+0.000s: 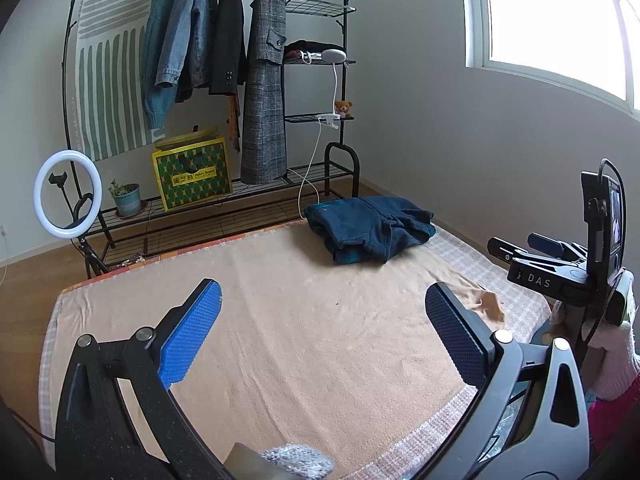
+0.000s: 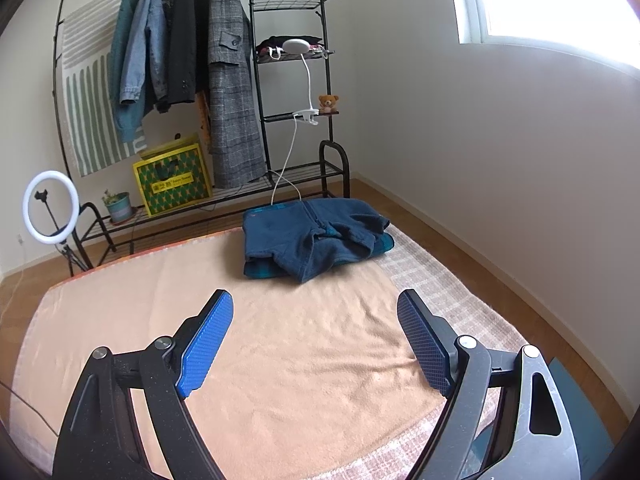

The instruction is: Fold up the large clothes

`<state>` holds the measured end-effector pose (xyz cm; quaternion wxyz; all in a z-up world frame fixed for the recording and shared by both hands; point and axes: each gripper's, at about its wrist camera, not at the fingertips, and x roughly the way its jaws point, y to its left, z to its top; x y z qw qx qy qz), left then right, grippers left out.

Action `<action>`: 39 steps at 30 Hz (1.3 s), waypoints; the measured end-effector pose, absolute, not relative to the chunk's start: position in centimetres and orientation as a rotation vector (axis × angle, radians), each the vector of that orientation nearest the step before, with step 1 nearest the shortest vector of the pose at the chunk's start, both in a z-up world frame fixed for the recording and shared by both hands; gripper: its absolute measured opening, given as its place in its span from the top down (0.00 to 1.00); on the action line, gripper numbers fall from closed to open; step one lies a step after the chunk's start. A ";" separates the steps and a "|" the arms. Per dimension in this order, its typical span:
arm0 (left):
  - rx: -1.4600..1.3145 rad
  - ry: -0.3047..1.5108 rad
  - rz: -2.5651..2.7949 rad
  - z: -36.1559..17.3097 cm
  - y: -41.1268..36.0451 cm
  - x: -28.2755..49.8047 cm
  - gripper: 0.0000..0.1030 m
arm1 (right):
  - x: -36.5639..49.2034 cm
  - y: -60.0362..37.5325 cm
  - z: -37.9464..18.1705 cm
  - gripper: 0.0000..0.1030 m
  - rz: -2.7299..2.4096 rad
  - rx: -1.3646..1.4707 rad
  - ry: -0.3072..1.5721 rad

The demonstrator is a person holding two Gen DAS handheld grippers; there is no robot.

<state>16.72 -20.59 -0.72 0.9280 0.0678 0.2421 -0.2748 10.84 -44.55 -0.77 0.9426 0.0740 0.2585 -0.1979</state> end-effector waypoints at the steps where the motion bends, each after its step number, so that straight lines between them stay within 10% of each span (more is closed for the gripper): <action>1: 0.139 0.495 -0.562 -0.7 -20.6 16.7 0.00 | 10.9 -44.5 -0.8 0.18 -0.404 0.151 0.526; 39: 0.159 0.479 -0.525 -1.2 -21.2 16.9 0.00 | 10.4 -43.8 -1.4 0.18 -0.411 0.148 0.539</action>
